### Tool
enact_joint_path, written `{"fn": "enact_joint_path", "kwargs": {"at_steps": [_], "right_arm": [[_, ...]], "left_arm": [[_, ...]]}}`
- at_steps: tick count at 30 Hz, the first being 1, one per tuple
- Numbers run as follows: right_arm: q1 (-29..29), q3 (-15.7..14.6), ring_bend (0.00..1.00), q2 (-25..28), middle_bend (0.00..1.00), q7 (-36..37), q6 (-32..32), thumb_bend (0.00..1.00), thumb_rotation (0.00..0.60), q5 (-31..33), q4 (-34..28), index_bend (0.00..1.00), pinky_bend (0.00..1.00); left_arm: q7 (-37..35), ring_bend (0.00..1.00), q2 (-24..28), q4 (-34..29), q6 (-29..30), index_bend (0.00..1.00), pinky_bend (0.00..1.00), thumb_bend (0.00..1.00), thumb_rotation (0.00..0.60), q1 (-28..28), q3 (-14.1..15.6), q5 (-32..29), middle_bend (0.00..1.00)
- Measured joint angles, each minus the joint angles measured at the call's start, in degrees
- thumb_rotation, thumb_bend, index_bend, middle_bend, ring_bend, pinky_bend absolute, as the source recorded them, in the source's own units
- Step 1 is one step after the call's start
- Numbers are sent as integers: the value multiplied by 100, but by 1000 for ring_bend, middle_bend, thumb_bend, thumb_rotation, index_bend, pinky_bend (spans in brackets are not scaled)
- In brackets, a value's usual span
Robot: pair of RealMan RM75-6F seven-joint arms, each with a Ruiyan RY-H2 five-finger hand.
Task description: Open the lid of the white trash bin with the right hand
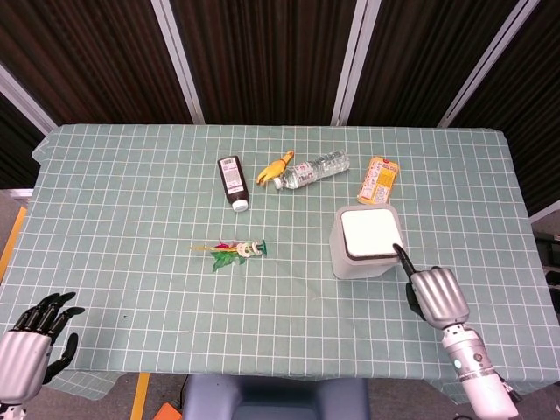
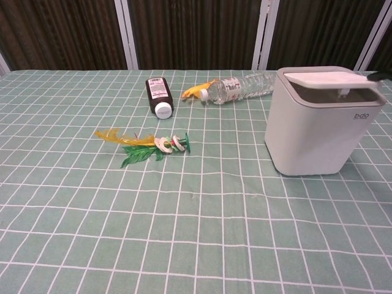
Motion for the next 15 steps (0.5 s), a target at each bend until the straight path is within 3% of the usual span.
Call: {"fn": "enact_joint_path", "kwargs": {"at_steps": [5,9,13,15], "right_arm": [[-134,39,752,242,739,605,426,677,600,-485,-72,20,690],[-275,74,660,480,571,1094,743,628,600,-777,-87,0,684],[-458,177,388,699,365,1553,1205,550,600,-906,-13,0,613],[-566,224,204,835,236,1823,1372,479,600,-880,43,0,382]], "left_arm": [[2,169,0,-1,-1,315,326,502,600,1,10,20,190],[-6,169,-6,3,3,315,326,502,600,8,17,24,190],[6,170,-11,3,-22,316,326,503,600,2,18,18,190],[10,170,-12,-2,-30,316,326,502,600,-3,18,20,189]]}}
